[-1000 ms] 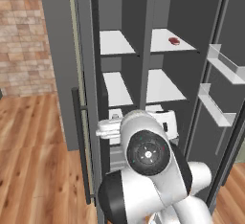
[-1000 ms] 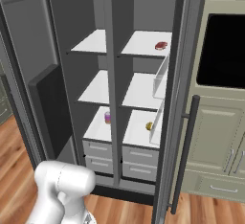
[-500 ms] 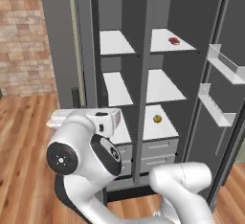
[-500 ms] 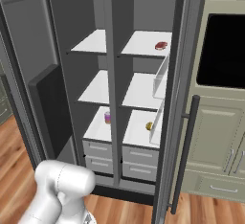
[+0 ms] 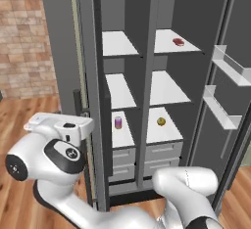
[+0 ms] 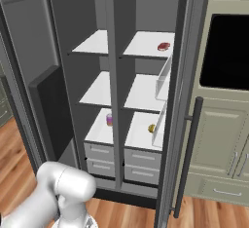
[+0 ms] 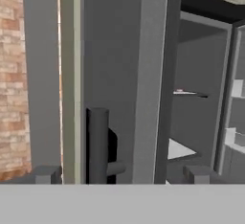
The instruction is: Pick up the frozen steak from the freezer, place it on any shelf in the fridge, and close the fridge and freezer doors when done.
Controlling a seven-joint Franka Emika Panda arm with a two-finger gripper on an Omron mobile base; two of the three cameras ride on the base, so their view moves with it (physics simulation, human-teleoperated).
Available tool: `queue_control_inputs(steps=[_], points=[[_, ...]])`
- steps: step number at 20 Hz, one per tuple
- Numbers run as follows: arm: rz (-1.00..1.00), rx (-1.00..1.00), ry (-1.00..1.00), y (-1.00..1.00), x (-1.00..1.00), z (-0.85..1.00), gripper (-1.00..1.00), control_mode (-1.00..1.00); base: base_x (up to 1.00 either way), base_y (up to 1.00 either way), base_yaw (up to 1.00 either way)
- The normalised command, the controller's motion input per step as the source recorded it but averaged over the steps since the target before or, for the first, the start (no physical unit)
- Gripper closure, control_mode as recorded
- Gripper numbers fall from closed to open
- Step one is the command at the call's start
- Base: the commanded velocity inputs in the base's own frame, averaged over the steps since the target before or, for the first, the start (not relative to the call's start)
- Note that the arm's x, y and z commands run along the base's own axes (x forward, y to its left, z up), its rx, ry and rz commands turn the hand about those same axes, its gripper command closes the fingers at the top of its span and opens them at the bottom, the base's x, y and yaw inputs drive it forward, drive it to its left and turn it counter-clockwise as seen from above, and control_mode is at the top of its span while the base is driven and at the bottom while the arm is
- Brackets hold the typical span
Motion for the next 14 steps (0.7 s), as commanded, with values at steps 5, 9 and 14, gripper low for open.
queue_control_inputs(steps=[5,9,14], points=[[-0.16,0.0,0.0,0.42,0.47,-0.19,-1.0,-1.0,0.0,0.0,0.0],[-0.15,0.0,0.0,0.23,0.58,-0.16,-1.0,-1.0,0.0,0.0,0.0],[-0.15,0.0,-0.03,0.18,0.65,-0.21,-1.0,-1.0,0.0,0.0,0.0]])
